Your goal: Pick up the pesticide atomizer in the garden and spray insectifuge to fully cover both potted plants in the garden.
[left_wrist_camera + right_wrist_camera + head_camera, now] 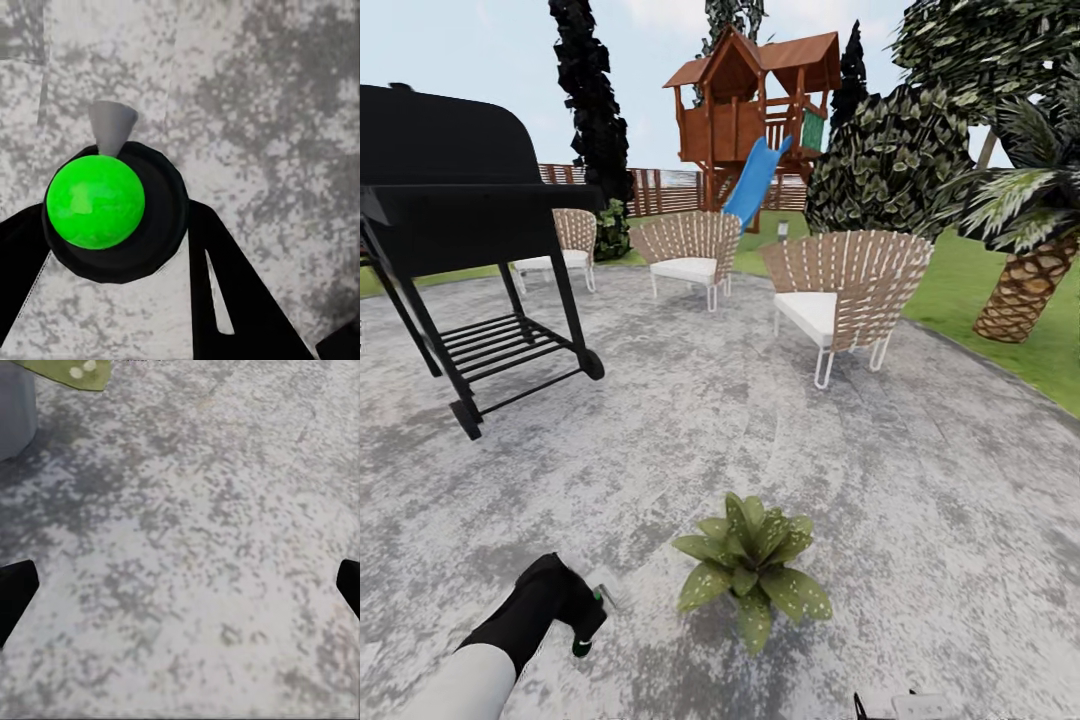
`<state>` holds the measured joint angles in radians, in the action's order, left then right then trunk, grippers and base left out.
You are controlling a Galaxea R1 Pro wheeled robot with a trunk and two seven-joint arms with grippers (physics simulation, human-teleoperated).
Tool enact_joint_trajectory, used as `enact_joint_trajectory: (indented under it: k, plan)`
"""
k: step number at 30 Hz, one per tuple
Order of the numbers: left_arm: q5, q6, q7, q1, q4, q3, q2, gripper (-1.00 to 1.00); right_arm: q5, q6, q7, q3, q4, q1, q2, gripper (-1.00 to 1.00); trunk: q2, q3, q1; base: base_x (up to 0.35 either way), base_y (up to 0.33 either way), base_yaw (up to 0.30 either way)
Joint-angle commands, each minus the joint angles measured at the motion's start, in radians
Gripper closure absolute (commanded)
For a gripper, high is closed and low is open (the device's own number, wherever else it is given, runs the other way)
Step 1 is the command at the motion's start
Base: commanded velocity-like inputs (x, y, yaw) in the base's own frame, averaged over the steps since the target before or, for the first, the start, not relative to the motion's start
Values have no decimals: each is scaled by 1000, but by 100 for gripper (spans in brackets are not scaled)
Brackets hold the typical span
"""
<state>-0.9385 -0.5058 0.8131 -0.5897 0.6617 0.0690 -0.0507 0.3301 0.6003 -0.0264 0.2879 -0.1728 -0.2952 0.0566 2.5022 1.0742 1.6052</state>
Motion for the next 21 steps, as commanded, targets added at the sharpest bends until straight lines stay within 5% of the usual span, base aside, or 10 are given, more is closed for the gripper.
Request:
enact_joint_trajectory:
  k: [1,15,21]
  plan:
    - [-4,-1,6,0,2,4,0,100,10,4,-3,7,1,-1,-1,-100,0,1,0,-14,300,-10]
    - [0,1,6,1,14,14,10,100,11,4,-3,8,4,-1,2,-100,0,1,0,76,304,-5]
    - [-1,4,6,1,14,13,11,100,10,4,-3,8,4,-1,2,-100,0,0,0,151,243,-239]
